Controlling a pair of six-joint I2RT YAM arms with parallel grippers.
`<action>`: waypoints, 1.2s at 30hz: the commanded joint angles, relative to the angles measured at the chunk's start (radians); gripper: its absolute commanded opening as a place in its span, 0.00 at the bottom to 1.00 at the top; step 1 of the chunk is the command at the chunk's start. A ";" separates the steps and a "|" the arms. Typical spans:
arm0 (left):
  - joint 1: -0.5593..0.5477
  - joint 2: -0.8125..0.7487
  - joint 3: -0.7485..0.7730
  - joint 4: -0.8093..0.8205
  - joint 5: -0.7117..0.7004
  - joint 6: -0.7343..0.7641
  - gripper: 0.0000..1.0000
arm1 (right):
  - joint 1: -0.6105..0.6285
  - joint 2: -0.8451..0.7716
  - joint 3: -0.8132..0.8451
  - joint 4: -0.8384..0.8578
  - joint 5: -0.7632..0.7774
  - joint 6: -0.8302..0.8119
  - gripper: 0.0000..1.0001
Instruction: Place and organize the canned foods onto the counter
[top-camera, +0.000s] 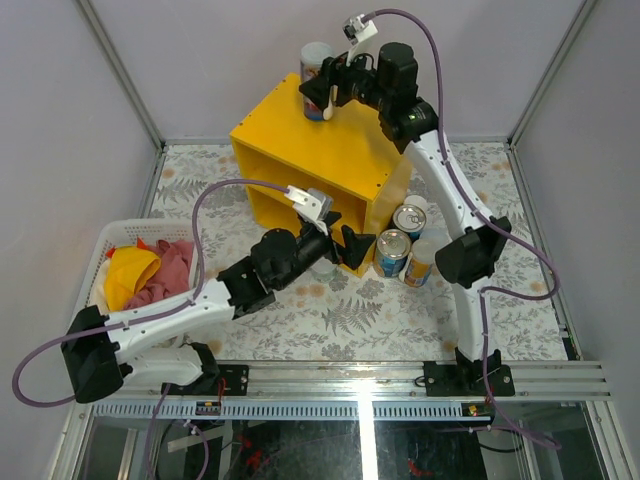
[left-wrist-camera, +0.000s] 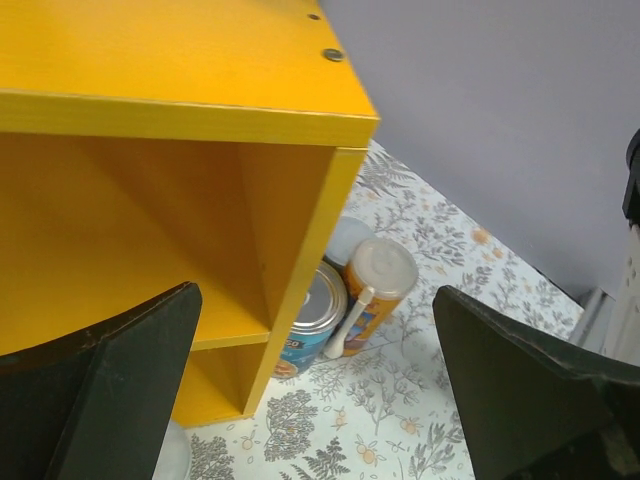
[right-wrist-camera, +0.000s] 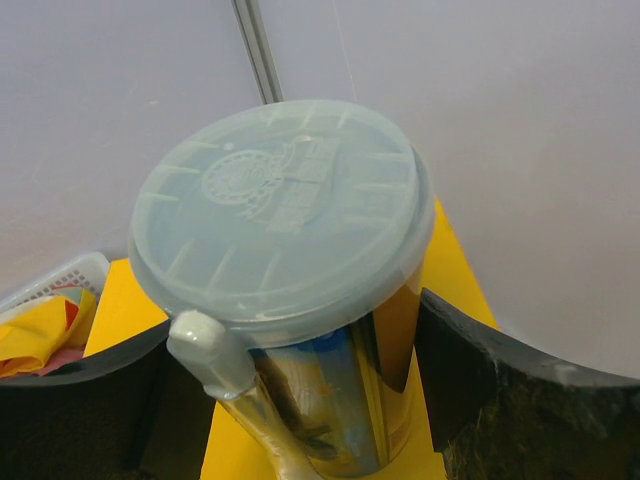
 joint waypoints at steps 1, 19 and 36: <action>-0.007 -0.042 -0.024 -0.012 -0.131 -0.016 1.00 | 0.027 0.061 0.093 0.008 -0.012 0.054 0.38; -0.008 -0.115 -0.032 -0.074 -0.272 0.008 1.00 | 0.073 0.144 0.136 0.137 0.093 0.068 0.94; -0.020 -0.133 0.163 -0.207 -0.394 0.026 1.00 | 0.072 -0.088 -0.087 0.168 0.131 0.045 1.00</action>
